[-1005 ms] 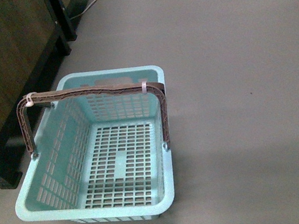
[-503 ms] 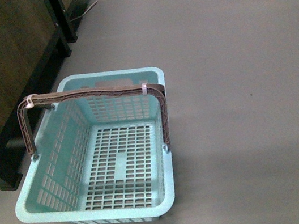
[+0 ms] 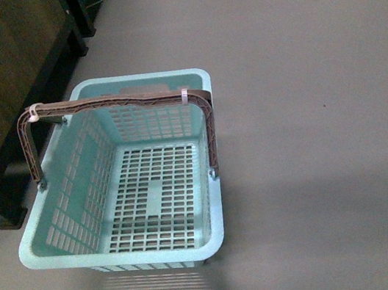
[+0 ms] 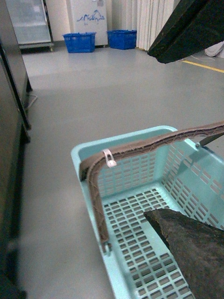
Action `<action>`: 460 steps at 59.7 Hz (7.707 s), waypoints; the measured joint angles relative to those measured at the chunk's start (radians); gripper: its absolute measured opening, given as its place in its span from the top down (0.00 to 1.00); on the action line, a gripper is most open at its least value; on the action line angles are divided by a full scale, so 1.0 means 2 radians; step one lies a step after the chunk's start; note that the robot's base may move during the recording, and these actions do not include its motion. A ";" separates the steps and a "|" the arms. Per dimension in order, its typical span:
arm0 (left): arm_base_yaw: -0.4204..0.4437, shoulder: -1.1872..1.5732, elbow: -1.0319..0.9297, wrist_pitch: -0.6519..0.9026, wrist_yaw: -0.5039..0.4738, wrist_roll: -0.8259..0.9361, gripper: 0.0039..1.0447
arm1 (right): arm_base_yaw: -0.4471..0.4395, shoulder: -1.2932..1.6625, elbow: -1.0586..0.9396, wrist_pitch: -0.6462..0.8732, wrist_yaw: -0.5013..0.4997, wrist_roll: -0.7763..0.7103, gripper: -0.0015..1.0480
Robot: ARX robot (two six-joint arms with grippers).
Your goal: Pick mango and avocado into basket
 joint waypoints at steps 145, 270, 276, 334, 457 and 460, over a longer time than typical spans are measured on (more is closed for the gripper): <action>-0.105 -0.140 0.025 0.038 -0.017 0.046 0.95 | 0.000 0.000 0.000 0.000 0.000 0.000 0.08; -0.109 -0.170 0.020 0.033 -0.018 0.057 0.95 | 0.000 0.000 0.000 0.000 0.000 0.000 0.08; -0.109 -0.170 0.020 0.033 -0.018 0.056 0.95 | 0.000 0.000 0.000 0.000 0.000 0.000 0.08; -0.112 -0.171 0.020 0.033 -0.016 0.056 0.95 | 0.000 0.000 0.000 0.000 0.000 0.000 0.08; -0.110 -0.171 0.019 0.033 -0.019 0.057 0.95 | 0.000 0.000 0.000 0.000 -0.001 0.000 0.08; -0.110 -0.171 0.020 0.033 -0.019 0.057 0.95 | 0.000 0.000 0.000 0.000 0.000 0.000 0.08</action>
